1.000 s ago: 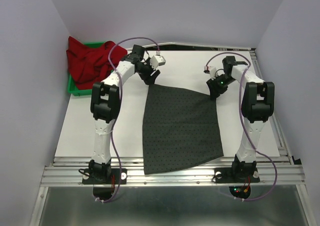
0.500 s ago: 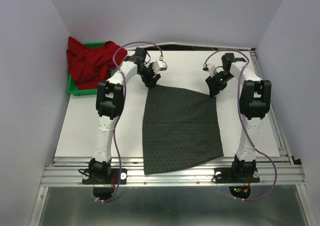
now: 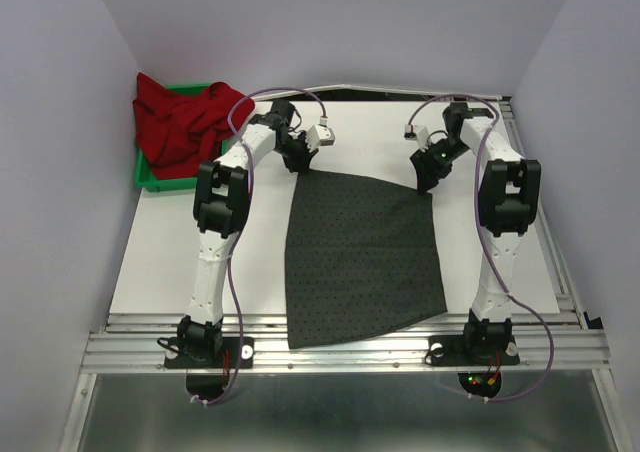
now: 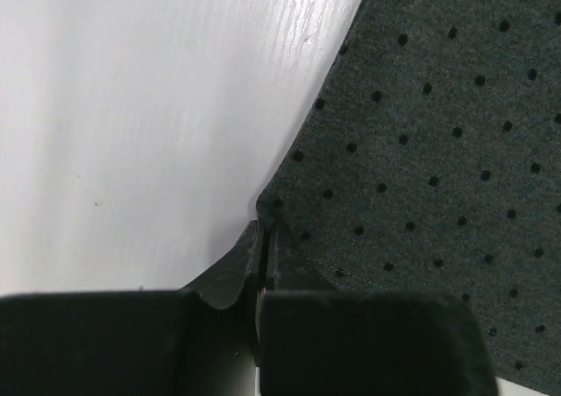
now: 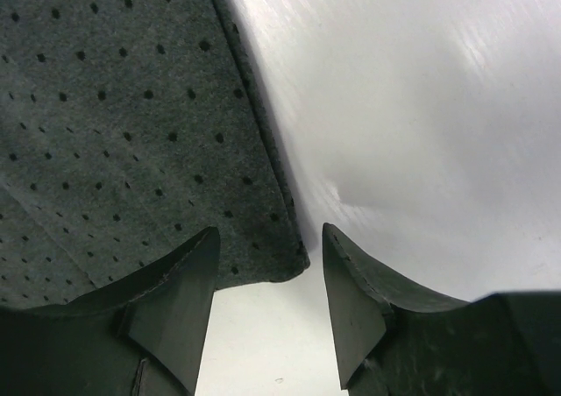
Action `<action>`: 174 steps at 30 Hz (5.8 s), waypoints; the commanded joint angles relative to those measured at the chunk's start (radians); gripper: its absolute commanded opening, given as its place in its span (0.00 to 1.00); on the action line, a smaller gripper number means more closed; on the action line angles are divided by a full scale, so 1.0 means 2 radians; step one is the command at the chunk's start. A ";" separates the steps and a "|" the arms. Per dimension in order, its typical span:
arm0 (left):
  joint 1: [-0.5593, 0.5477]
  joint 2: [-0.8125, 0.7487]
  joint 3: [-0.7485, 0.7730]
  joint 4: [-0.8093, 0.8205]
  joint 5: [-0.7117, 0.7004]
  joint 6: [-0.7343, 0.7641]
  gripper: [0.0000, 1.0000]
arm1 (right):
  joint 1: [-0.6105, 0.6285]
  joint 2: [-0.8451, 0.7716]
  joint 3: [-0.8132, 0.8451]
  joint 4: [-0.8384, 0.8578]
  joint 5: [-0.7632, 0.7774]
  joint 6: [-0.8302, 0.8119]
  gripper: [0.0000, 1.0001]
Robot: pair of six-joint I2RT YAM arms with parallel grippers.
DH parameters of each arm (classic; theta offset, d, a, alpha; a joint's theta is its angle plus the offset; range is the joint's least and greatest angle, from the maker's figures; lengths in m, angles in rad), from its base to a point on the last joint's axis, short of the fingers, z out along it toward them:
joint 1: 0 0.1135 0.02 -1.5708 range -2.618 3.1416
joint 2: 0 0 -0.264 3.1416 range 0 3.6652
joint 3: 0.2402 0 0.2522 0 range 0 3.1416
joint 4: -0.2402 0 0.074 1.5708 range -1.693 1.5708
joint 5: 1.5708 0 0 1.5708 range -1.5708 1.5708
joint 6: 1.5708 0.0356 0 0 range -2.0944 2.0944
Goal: Fold and stack the skirts
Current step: Fold the skirt
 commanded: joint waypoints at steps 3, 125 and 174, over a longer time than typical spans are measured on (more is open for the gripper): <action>0.006 -0.001 0.012 -0.011 0.003 0.003 0.00 | -0.003 0.019 0.028 -0.038 0.000 -0.020 0.55; -0.187 -0.466 -0.625 0.160 -0.143 -0.140 0.35 | 0.033 -0.227 -0.407 0.273 -0.008 0.199 0.50; -0.254 -0.364 -0.488 0.216 -0.209 -0.327 0.29 | 0.091 -0.172 -0.540 0.644 -0.053 0.771 0.11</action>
